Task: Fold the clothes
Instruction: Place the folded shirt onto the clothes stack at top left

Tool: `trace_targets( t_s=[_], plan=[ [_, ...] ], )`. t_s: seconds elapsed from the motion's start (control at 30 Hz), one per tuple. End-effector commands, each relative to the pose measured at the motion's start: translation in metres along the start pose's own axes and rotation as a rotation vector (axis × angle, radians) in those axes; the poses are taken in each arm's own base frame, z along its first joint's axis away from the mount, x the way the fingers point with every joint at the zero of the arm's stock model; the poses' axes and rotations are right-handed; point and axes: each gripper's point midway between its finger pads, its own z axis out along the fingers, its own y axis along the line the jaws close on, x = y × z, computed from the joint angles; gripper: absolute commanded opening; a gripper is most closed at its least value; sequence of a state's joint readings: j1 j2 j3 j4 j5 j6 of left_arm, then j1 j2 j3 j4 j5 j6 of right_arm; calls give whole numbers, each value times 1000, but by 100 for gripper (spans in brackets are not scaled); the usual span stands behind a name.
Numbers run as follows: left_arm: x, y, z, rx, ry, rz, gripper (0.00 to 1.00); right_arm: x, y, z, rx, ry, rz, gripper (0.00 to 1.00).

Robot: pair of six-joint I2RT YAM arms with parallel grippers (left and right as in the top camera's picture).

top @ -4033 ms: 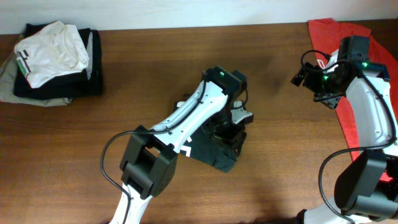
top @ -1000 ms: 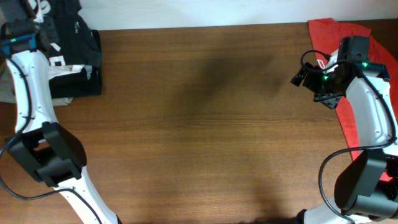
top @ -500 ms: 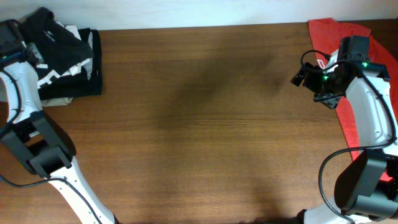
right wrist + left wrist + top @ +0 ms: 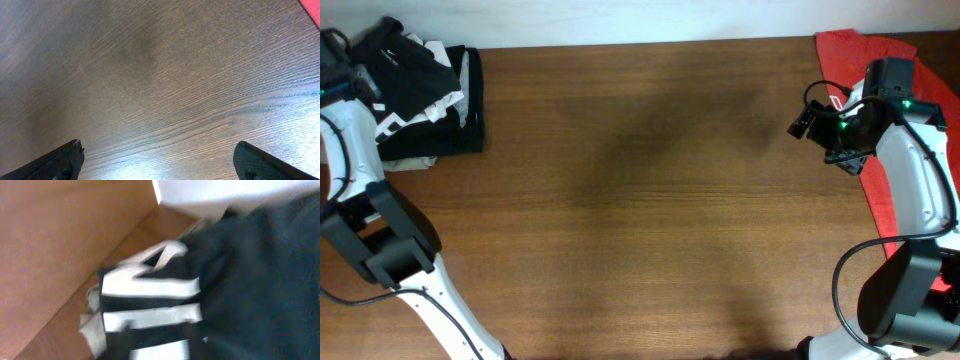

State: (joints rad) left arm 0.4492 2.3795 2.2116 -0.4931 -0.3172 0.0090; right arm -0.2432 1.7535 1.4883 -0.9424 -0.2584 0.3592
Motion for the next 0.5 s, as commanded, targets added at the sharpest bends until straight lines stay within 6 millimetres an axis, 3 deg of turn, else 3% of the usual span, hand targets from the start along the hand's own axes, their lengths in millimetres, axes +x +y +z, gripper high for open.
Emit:
trace_targets(
  t_s=[0.0,0.13,0.2,0.3,0.37,0.47],
  plan=[
    [-56,-3,-39,50,-151,-104,1,-2,-1,0,7,-5,-4,99],
    [-55,-15,-16,86,-193,-111,1,-2,-1,0,7,-5,-4,99],
    [-38,-38,9,166,-182,-100,1,-2,-1,0,7,-5,-4,99],
    [-3,-51,42,175,-127,-85,1,-2,-1,0,7,-5,-4,99],
    [23,-53,60,169,-70,-71,1,-2,-1,0,7,-5,-4,99],
    [43,-52,70,160,-19,-15,1,-2,-1,0,7,-5,-4,99]
  ],
)
